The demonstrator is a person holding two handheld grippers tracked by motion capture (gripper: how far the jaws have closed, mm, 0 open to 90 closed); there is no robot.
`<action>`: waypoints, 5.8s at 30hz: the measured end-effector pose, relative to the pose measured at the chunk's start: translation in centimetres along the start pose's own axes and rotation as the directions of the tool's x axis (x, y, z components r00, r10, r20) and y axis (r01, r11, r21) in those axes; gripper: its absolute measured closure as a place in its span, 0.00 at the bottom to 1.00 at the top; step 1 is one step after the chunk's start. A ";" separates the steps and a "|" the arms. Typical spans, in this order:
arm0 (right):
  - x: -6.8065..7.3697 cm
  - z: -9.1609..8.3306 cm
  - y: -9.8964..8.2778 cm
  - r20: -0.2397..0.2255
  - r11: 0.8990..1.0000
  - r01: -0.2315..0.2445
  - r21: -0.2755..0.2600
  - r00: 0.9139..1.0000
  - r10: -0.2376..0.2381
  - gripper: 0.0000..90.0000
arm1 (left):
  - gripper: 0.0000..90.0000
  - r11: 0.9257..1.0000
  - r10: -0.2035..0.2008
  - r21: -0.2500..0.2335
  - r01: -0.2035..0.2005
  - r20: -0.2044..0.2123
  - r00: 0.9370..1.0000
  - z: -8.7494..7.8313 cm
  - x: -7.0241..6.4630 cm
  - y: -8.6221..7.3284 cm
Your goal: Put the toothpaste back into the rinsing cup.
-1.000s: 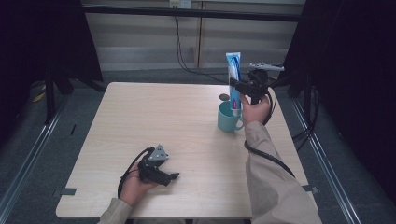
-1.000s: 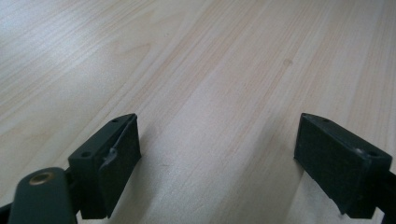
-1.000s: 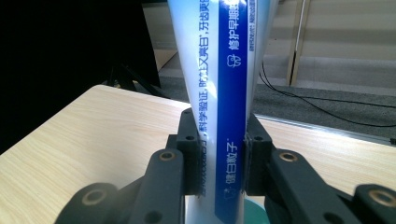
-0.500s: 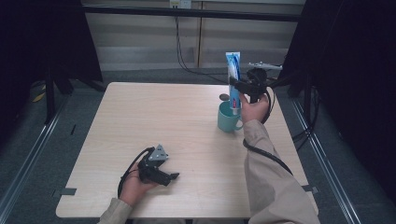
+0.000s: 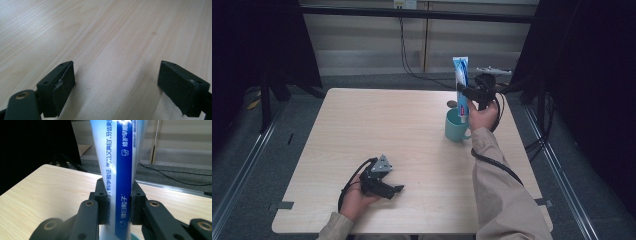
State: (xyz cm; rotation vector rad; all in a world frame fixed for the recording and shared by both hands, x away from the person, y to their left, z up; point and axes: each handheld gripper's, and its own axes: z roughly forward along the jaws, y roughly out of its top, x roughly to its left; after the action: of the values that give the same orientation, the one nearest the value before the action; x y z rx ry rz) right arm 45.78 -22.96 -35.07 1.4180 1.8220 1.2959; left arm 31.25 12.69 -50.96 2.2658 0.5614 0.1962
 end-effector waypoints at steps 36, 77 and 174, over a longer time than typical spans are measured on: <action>0.0 1.8 -1.2 0.039 1.000 0.004 0.019 0.999 -0.004 0.82 | 0.16 1.000 0.002 -0.001 -0.002 0.002 1.000 0.0 0.0 0.0; -0.4 3.2 -3.8 0.044 0.998 0.014 0.055 0.999 -0.016 0.81 | 0.16 1.000 0.003 -0.006 -0.003 -0.001 1.000 0.0 0.0 0.0; -0.7 2.2 -6.4 0.002 0.988 0.032 0.153 0.999 -0.032 0.27 | 0.16 1.000 0.004 -0.005 -0.004 -0.001 1.000 0.0 0.0 0.0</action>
State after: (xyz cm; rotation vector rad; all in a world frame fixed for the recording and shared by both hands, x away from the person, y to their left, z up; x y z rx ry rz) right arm 44.85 -22.87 -41.78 1.4626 1.9696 1.1572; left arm 31.20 12.70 -50.99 2.2626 0.5560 0.2010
